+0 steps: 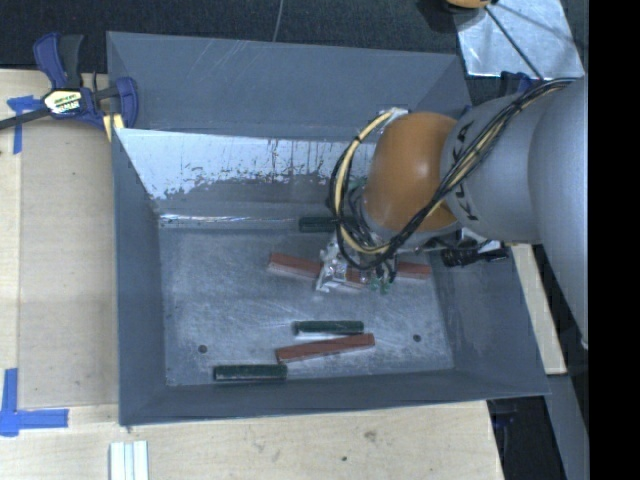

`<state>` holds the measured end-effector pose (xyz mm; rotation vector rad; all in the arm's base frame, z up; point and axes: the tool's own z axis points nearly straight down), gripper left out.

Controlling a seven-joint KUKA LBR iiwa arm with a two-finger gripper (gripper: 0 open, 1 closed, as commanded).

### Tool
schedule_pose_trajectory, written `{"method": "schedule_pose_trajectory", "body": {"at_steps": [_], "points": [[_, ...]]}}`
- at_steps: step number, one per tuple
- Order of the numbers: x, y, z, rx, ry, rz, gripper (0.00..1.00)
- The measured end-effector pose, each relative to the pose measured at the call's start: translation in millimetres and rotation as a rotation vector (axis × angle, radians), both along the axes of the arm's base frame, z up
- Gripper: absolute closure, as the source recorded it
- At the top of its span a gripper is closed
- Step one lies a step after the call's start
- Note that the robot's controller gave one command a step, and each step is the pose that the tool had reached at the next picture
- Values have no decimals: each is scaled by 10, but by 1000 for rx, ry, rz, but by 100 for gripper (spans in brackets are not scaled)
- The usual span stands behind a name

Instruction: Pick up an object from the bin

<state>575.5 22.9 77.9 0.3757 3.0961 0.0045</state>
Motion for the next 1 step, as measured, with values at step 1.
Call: {"method": "schedule_pose_trajectory", "body": {"at_steps": [1], "points": [[88, 7, 1653, 0, 13, 16, 100]]}}
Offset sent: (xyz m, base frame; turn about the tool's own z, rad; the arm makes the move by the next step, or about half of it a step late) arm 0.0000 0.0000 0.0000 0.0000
